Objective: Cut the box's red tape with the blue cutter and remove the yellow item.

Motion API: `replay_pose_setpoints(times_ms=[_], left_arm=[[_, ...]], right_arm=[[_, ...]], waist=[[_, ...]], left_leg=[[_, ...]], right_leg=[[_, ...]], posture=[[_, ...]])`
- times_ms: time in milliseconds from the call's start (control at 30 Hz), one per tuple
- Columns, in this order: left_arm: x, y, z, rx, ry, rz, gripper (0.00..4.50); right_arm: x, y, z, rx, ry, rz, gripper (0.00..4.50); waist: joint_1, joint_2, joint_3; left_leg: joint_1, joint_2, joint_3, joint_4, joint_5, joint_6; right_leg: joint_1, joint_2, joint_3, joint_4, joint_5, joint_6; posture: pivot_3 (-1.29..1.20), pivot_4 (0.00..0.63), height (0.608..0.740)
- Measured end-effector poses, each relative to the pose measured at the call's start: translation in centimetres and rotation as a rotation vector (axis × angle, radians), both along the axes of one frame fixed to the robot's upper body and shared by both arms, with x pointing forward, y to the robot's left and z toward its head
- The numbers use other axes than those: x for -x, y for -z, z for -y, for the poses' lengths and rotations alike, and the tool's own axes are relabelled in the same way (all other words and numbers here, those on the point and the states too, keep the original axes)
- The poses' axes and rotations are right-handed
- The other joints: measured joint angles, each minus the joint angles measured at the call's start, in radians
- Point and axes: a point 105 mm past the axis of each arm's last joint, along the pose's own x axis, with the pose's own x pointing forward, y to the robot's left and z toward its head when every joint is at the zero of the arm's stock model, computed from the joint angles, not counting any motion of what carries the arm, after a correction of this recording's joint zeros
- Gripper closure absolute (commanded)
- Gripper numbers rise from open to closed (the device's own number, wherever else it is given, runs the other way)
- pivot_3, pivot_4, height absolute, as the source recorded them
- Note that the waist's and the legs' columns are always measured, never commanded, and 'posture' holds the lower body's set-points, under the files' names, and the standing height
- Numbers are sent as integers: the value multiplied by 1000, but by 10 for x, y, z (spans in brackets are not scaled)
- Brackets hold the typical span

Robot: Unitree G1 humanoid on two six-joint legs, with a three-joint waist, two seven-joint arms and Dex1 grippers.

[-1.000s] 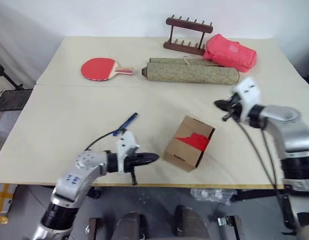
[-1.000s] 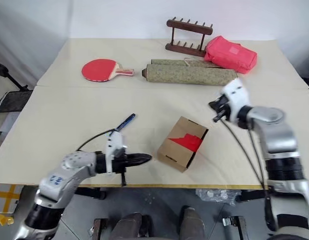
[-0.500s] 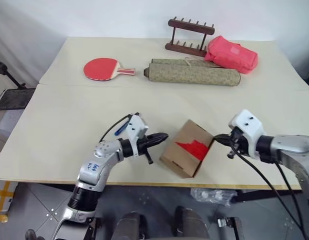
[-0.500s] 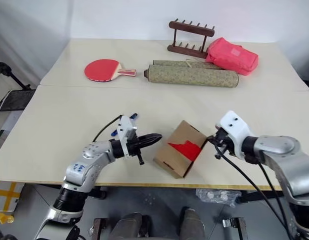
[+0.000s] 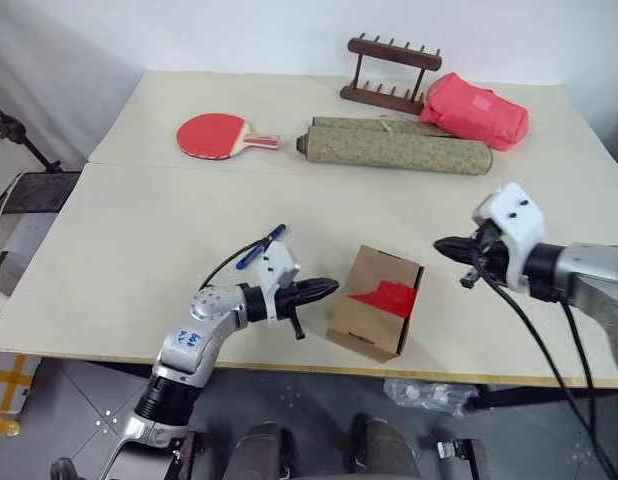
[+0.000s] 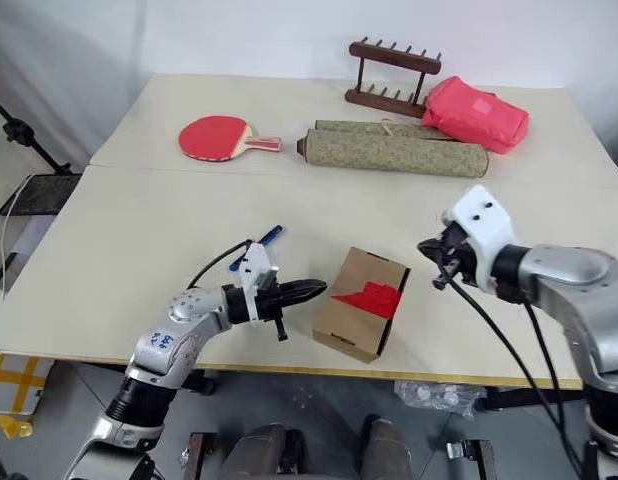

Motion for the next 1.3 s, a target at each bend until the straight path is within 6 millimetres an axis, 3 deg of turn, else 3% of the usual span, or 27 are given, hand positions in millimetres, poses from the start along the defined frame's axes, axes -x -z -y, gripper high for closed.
replay_pose_setpoints(times_ms=[167, 300, 400, 633, 833, 1100, 1300], left_arm=[[-3, 5, -10, -38, -31, -24, 4469], [7, 14, 0, -66, 46, -73, 4469], [14, 17, 6, -76, 94, -101, 4469], [32, 19, 41, -71, 245, -134, 4469], [22, 13, 58, -44, 244, -103, 4469], [15, 19, 40, -81, 186, -95, 4469], [16, 20, 39, -87, 195, -97, 4469]], right_arm=[[15, 36, -5, 13, -39, -136, 4500], [14, 52, -28, -60, -112, -175, 4500], [0, 59, -33, -81, -114, -177, 4500], [-54, 34, -58, -148, -169, -45, 4500], [-74, 36, -45, -97, -143, -22, 4500], [-55, 40, -17, -36, -123, -51, 4500], [-51, 43, -17, -43, -126, -69, 4500]], waist=[[-8, 0, 0], [-8, -1, 0], [-8, -1, 0], [-5, 0, 0], [-6, 0, 0], [-8, 0, 0], [-8, 0, 0]], left_leg=[[0, 0, 2, 0, 0, 0], [1, 1, 2, 0, 0, 0], [2, 0, 3, 0, 0, 0], [1, 0, 2, 0, 1, -1], [0, -1, 2, 0, 1, 0], [0, 0, 2, 1, 1, 0], [0, 0, 3, 1, 1, 0]], right_leg=[[0, 0, 0, -1, 0, 0], [0, 1, 1, 0, 0, 0], [0, 0, 1, 0, 0, 0], [-1, 1, 0, 1, 0, 0], [-1, 0, -1, 1, 0, 1], [-1, 0, 0, 1, 0, 1], [-1, 0, 0, 1, 0, 0]], posture=[[0, 150, 740], [0, 150, 740], [0, 150, 740], [0, 150, 740], [0, 150, 740], [0, 150, 740], [0, 150, 740]])
